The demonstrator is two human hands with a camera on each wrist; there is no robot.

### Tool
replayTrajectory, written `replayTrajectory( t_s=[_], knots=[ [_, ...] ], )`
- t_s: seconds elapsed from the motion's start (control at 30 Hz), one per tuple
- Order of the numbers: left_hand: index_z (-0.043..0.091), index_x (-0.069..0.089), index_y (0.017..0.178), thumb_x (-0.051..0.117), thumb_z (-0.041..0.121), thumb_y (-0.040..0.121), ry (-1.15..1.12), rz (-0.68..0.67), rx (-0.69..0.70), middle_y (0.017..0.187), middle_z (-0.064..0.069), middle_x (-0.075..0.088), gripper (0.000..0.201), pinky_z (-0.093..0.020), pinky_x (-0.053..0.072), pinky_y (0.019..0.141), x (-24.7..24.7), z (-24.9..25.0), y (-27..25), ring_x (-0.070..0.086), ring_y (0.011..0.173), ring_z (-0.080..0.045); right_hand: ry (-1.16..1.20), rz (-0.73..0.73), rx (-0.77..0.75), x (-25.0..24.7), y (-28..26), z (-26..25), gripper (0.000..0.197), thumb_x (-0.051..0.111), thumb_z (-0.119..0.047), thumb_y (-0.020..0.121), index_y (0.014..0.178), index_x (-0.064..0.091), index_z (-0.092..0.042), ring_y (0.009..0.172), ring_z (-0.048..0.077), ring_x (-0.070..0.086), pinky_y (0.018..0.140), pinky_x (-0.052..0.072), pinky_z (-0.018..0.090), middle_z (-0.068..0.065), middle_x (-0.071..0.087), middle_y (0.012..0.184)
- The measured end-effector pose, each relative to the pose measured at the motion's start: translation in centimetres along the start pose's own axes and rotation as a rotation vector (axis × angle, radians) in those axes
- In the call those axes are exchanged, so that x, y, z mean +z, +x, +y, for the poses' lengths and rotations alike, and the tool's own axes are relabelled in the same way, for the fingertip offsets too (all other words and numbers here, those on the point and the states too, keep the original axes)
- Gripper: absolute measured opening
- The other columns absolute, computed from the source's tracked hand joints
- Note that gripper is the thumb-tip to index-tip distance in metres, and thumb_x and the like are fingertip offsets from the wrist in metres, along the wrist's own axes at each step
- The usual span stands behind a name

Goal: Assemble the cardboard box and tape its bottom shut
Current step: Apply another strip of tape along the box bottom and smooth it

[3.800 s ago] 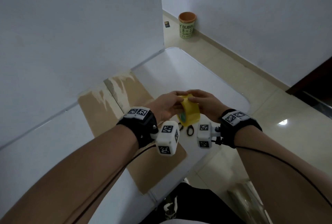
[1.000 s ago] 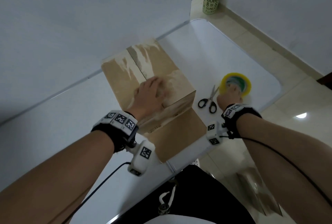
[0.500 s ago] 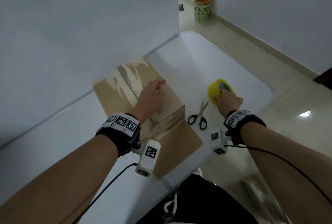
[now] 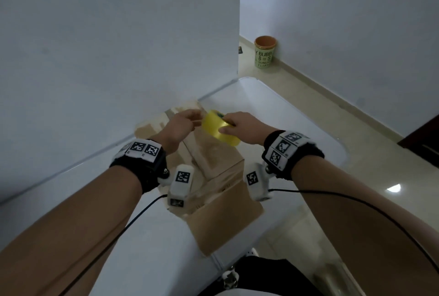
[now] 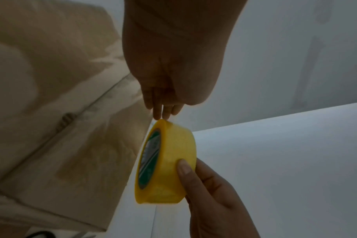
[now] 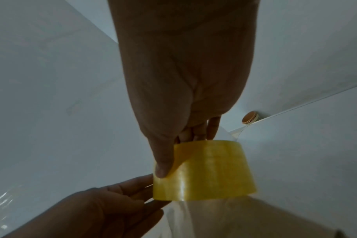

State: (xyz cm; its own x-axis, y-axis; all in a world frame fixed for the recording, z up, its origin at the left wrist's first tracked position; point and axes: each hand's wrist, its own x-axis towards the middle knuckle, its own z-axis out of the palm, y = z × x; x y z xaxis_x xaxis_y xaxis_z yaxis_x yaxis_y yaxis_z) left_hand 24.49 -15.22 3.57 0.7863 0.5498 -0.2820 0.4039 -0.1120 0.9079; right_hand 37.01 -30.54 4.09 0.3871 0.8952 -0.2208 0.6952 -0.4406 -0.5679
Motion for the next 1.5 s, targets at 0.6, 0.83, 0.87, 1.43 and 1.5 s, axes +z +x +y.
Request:
replayTrajectory(
  t_s=[0.6, 0.83, 0.87, 1.43, 1.5],
  knots=[
    [0.008, 0.068, 0.090, 0.061, 0.008, 0.092, -0.277, 0.218, -0.223, 0.079, -0.005, 0.063, 0.007, -0.014, 0.052, 0.062, -6.3, -5.2, -4.9, 0.056, 0.069, -0.012, 0.051, -0.114, -0.090, 3.6, 1.6, -8.0, 0.040, 0.041, -0.050, 0.097, 0.080, 0.046, -0.013, 0.072, 0.018, 0.045, 0.066, 0.032, 0.029, 0.002, 0.045, 0.077],
    [0.005, 0.063, 0.084, 0.059, 0.003, 0.093, -0.461, 0.299, -0.232, 0.078, -0.007, 0.058, 0.010, -0.017, 0.053, 0.065, -5.2, -8.3, -7.3, 0.056, 0.069, -0.012, -0.161, -0.193, -0.003, 3.6, 2.0, -10.5, 0.054, 0.051, -0.058, 0.088, 0.058, 0.035, -0.016, 0.053, 0.016, 0.035, 0.054, 0.027, 0.028, 0.000, 0.034, 0.059],
    [0.005, 0.063, 0.083, 0.059, 0.003, 0.093, -0.498, 0.335, -0.227, 0.078, -0.007, 0.058, 0.011, -0.018, 0.053, 0.066, -5.3, -8.6, -7.6, 0.055, 0.069, -0.012, -0.200, -0.196, 0.017, 3.8, 1.9, -10.7, 0.055, 0.052, -0.058, 0.088, 0.057, 0.036, -0.015, 0.052, 0.015, 0.036, 0.053, 0.028, 0.028, 0.000, 0.035, 0.058],
    [0.007, 0.066, 0.082, 0.065, 0.005, 0.089, -0.571, 0.497, -0.277, 0.078, -0.004, 0.060, 0.008, -0.020, 0.051, 0.075, -7.8, -10.8, -10.0, 0.056, 0.072, -0.011, 0.481, -0.731, 0.261, 2.9, -2.4, -9.4, 0.037, 0.060, -0.038, 0.090, 0.102, 0.068, -0.004, 0.077, 0.022, 0.071, 0.071, 0.057, 0.028, 0.008, 0.074, 0.091],
    [0.008, 0.066, 0.082, 0.064, 0.004, 0.089, -0.583, 0.548, -0.276, 0.085, -0.005, 0.062, 0.009, -0.019, 0.051, 0.075, -7.7, -11.4, -10.3, 0.057, 0.076, -0.011, 0.204, -0.617, 0.184, 2.9, -1.9, -9.7, 0.053, 0.064, -0.056, 0.081, 0.097, 0.071, -0.005, 0.081, 0.023, 0.068, 0.081, 0.054, 0.033, 0.008, 0.074, 0.092]
  ],
)
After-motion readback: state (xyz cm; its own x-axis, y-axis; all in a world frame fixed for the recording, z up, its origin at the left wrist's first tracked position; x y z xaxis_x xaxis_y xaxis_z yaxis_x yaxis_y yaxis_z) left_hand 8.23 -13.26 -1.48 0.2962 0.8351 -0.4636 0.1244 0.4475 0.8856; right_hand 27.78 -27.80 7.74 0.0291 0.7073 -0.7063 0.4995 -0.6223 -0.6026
